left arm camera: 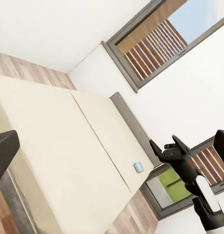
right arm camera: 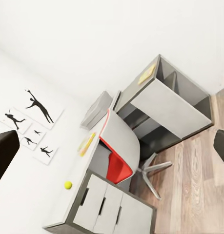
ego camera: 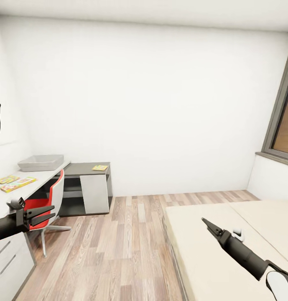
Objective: Put all the toys in the child's room - the three board games (two on the bed and one on the table), the two jigsaw puzzles on the table, and the tennis ball on the table - inside the toy box on the table in the child's room.
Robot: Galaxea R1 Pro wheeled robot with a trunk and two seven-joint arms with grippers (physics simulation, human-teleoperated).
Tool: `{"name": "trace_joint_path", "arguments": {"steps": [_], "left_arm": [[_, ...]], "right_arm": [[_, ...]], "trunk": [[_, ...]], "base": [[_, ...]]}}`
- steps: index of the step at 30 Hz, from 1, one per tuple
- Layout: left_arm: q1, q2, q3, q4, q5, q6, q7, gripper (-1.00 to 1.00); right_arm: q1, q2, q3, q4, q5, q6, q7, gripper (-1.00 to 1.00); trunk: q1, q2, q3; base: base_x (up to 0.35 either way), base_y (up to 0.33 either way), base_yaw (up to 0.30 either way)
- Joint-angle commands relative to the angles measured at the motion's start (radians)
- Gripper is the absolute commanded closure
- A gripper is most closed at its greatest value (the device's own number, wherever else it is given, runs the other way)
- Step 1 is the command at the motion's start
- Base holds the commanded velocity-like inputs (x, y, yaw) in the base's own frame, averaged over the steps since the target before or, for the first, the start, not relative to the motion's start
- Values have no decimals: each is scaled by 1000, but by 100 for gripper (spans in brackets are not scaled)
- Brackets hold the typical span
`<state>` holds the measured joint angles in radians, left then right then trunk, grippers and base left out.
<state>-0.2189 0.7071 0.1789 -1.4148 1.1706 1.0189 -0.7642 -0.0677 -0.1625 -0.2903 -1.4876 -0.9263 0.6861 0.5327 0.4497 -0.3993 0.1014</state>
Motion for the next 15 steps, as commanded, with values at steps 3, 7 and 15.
{"name": "trace_joint_path", "arguments": {"steps": [3,7,15], "left_arm": [[0,0,0,0,-3,3,-2,-100],[-1,0,-2,0,-3,3,5,-100],[-11,-1,-5,15,-68,-81,111,-100]], "right_arm": [[-46,11,13,3,-2,14,-109,-100],[-118,14,45,16,17,24,-346,-100],[-177,6,76,17,43,84,-752,-100]], "trunk": [[0,-1,0],[0,-1,0],[0,-1,0]], "base": [[0,0,0],[0,0,0],[0,0,0]]}}
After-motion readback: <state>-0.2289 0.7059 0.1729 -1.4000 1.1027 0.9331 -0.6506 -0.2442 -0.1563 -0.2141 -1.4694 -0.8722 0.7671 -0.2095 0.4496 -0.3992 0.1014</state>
